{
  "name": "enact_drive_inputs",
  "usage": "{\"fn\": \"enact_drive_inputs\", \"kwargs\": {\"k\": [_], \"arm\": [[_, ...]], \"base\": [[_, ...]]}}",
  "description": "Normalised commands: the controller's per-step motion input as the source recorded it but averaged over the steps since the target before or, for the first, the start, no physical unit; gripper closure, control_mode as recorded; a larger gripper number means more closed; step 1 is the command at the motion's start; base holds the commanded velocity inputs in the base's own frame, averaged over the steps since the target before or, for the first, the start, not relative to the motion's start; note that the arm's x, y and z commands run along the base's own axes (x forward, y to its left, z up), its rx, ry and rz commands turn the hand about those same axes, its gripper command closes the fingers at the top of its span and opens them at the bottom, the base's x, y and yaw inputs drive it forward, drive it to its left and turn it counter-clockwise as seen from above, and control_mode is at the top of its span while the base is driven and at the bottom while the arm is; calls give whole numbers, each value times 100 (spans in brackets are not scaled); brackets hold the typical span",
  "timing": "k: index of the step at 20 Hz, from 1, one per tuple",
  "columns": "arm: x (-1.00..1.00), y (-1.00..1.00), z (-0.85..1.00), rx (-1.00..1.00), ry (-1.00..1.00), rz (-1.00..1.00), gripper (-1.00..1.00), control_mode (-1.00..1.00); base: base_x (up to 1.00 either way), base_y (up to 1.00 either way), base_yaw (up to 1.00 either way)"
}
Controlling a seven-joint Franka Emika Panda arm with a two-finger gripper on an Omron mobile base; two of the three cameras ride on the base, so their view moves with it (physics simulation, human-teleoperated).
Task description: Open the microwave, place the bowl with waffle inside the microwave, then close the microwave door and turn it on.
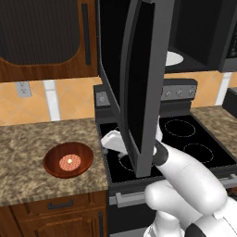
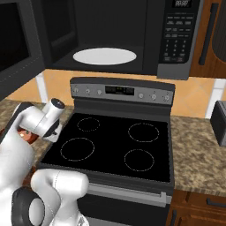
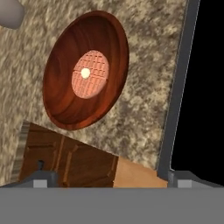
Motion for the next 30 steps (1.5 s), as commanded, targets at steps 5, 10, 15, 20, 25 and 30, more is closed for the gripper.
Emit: {"fn": "enact_drive_inputs", "kwargs": {"k": [5, 10, 15, 20, 25, 30], "arm": [[26, 39, -1, 0, 0, -2, -100, -100], [32, 4, -8, 0, 0, -4, -100, -100], [32, 6, -21, 0, 0, -4, -100, -100], [30, 14, -28, 0, 0, -6, -100, -100], [19, 15, -34, 0, 0, -7, -100, -100], [17, 24, -37, 0, 0, -6, -100, -100]], "base": [[0, 0, 0], [0, 0, 0], [0, 0, 0], [0, 0, 0], [0, 0, 0], [0, 0, 0]]}}
